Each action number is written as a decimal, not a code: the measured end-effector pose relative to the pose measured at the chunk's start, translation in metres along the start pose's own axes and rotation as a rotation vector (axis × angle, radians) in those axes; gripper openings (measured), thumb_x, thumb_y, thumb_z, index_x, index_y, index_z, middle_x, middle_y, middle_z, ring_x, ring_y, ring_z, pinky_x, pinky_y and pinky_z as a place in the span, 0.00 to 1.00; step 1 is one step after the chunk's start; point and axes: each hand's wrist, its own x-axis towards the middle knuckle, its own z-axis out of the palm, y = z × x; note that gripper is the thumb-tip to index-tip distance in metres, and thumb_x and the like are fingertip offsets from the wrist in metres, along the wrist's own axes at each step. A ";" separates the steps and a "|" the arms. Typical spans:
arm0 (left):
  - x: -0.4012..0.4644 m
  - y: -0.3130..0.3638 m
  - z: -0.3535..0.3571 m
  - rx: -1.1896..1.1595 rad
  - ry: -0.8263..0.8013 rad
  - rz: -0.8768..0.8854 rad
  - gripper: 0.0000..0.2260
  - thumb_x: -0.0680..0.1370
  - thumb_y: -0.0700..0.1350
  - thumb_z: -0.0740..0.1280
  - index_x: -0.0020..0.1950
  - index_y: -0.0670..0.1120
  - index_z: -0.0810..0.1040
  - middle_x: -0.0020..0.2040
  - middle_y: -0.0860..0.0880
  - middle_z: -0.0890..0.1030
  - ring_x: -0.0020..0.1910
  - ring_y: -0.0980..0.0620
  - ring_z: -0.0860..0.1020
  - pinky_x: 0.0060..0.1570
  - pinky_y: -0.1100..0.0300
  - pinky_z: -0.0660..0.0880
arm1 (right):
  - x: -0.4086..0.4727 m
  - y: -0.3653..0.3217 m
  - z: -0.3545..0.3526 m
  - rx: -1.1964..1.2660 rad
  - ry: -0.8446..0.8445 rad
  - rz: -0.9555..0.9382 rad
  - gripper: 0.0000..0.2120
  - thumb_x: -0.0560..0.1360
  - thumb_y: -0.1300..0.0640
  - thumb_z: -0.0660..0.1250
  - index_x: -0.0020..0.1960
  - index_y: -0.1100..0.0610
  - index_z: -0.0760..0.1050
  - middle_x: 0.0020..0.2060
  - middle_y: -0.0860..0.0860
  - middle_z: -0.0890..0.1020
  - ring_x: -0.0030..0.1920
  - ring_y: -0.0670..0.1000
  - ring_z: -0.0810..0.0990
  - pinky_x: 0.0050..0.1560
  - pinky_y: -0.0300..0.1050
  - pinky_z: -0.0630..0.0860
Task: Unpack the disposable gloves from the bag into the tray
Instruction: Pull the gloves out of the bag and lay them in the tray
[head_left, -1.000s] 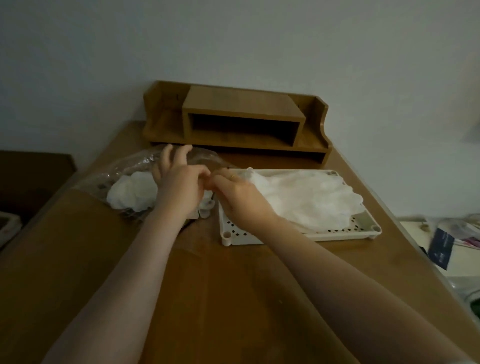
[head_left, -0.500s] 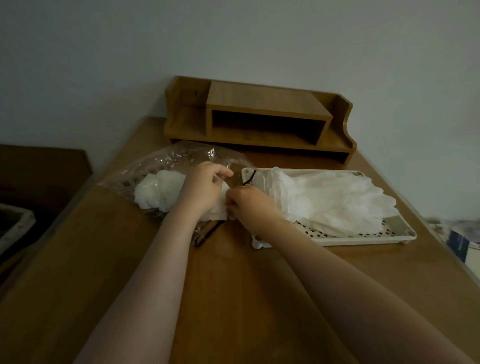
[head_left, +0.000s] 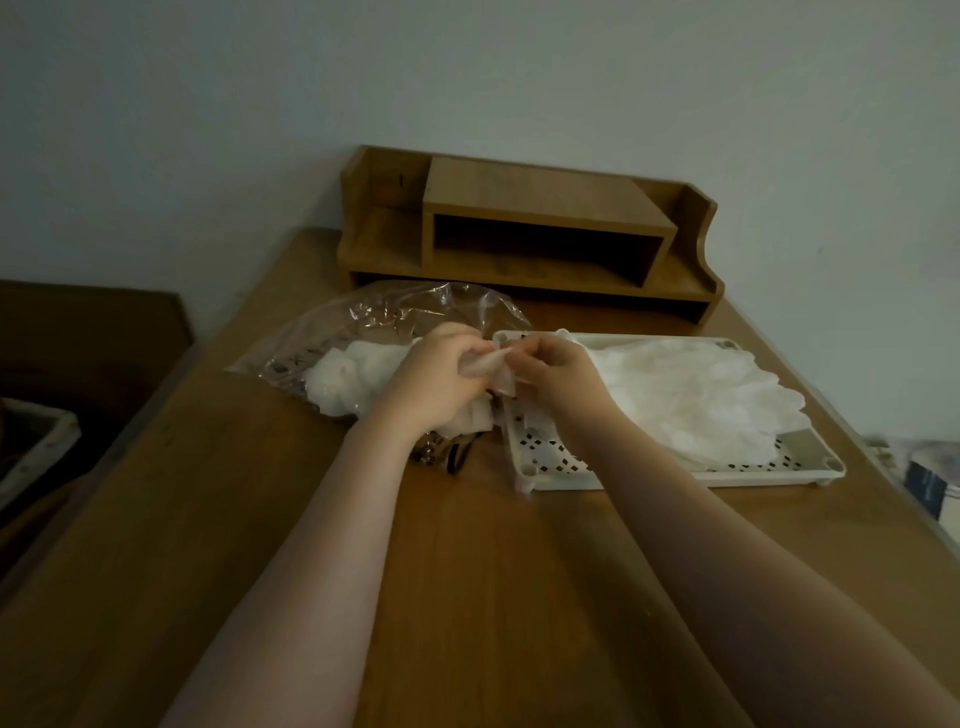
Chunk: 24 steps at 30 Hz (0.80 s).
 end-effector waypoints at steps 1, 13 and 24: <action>0.000 -0.001 0.001 0.056 0.037 0.003 0.14 0.78 0.43 0.65 0.64 0.45 0.76 0.67 0.51 0.70 0.63 0.54 0.70 0.56 0.67 0.62 | 0.000 0.002 -0.001 0.086 -0.003 0.033 0.09 0.78 0.60 0.63 0.39 0.58 0.73 0.39 0.54 0.79 0.41 0.53 0.78 0.52 0.57 0.78; 0.001 -0.016 -0.003 0.109 0.118 -0.014 0.08 0.78 0.46 0.65 0.50 0.44 0.82 0.64 0.50 0.75 0.61 0.52 0.73 0.57 0.63 0.65 | -0.003 -0.005 -0.023 0.107 0.040 -0.100 0.10 0.76 0.69 0.63 0.53 0.59 0.79 0.43 0.47 0.83 0.45 0.44 0.81 0.48 0.34 0.78; -0.008 0.005 0.002 0.014 0.196 0.368 0.14 0.75 0.38 0.69 0.59 0.48 0.80 0.74 0.57 0.54 0.72 0.54 0.60 0.66 0.64 0.61 | 0.006 -0.009 -0.011 -0.472 0.034 -0.246 0.07 0.77 0.59 0.65 0.43 0.62 0.77 0.31 0.50 0.73 0.30 0.46 0.68 0.35 0.40 0.67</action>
